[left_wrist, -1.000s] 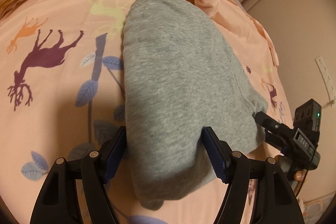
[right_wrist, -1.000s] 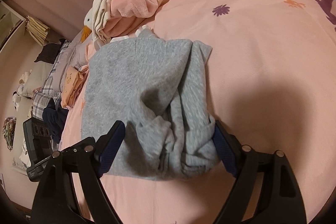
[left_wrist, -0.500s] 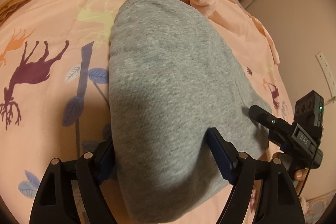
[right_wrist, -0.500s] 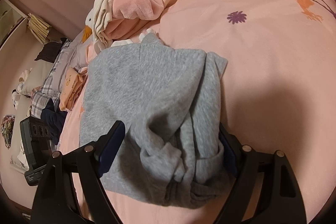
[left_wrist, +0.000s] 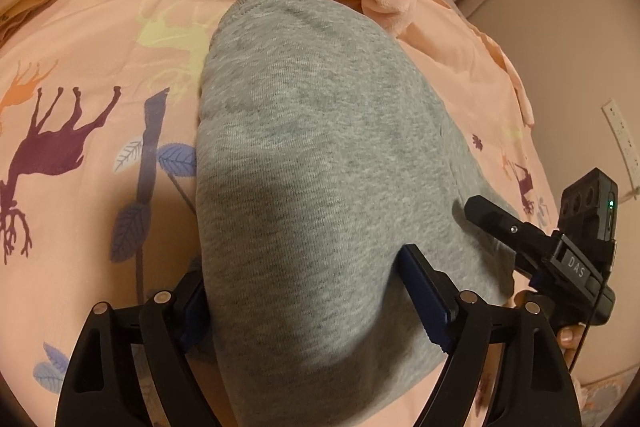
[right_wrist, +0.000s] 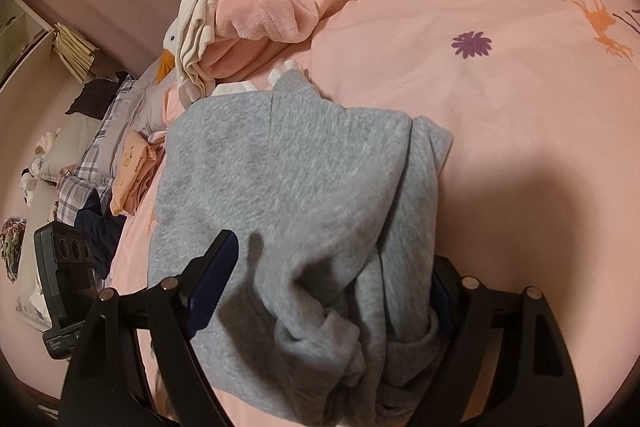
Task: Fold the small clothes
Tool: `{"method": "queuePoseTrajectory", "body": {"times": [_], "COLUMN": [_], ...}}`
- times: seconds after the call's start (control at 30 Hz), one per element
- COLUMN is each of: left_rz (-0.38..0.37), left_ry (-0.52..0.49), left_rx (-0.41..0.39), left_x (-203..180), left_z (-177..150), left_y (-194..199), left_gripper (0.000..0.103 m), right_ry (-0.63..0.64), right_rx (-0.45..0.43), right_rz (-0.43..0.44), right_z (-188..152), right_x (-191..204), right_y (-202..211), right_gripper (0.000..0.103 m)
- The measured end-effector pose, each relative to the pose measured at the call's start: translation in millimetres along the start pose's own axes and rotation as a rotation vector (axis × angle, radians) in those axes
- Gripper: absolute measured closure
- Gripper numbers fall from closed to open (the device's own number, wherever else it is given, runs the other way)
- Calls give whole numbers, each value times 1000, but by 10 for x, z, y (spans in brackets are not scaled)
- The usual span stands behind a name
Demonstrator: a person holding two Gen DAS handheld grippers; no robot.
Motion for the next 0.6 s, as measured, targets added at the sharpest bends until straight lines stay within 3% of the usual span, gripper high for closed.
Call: {"method": "queuePoseTrajectory", "body": {"times": [0.33,0.6], "left_rz": [32,47], "left_ry": [-9,-26], "left_rx": [-40,-52], "left_x": [-31,-39], "left_z": [16,16], "left_y": [22,53], "left_gripper": [23,26], "right_ry": [70,157], "right_rx": [-9,-58], "right_rz": [-39,-99], "right_z": [-26,-39], "right_x": [75,244], "right_y": [-30,16], "right_gripper": [56,66]}}
Point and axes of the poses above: each gripper's, at about its wrist camera, not at the fingertips, and y roughly against the way its jaws point, x to its left, z to its top, the point moved 7 cm from there along -y, roughly the way its jaws point, and after that the axes turned 6 degrees about x, right-handed, at the moved point
